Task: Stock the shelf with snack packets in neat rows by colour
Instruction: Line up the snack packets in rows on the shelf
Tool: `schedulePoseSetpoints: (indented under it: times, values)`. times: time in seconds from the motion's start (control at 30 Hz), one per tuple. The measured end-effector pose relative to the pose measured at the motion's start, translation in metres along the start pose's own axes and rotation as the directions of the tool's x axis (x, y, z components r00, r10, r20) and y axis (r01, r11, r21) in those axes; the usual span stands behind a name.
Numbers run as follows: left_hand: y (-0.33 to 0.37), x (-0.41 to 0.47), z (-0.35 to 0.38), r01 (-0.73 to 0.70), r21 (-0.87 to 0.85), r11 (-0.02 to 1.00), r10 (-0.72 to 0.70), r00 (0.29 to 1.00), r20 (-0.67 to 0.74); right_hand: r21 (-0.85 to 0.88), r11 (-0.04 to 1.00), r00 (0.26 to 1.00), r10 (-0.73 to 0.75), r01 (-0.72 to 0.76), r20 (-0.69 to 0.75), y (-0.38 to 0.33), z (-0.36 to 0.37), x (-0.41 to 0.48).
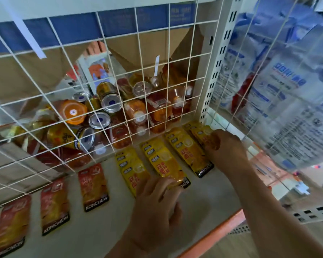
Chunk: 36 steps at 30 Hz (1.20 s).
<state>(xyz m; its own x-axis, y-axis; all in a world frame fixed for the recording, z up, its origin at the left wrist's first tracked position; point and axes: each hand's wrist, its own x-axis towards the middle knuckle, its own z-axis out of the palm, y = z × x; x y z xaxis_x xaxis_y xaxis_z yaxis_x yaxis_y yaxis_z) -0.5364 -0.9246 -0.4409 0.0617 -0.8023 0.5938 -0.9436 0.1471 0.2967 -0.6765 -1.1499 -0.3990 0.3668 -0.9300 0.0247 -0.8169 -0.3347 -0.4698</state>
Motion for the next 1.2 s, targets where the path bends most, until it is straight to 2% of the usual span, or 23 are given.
schedulePoseSetpoints:
  times: [0.57, 1.0, 1.2]
  values:
    - [0.005, 0.000, 0.000, 0.036, 0.032, 0.999, -0.036, 0.999, 0.001, 0.002, 0.997, 0.997, -0.076, 0.076, 0.015, 0.013, 0.014, 0.020]
    - [0.004, -0.003, 0.003, 0.042, 0.055, 0.998, -0.044, 0.999, 0.027, 0.067, 0.993, 0.995, -0.093, 0.096, -0.043, 0.012, 0.009, 0.016]
    - [0.003, -0.005, 0.002, 0.096, 0.071, 0.993, -0.099, 0.994, 0.042, 0.058, 0.992, 0.993, -0.111, 0.113, -0.037, 0.000, 0.002, 0.001]
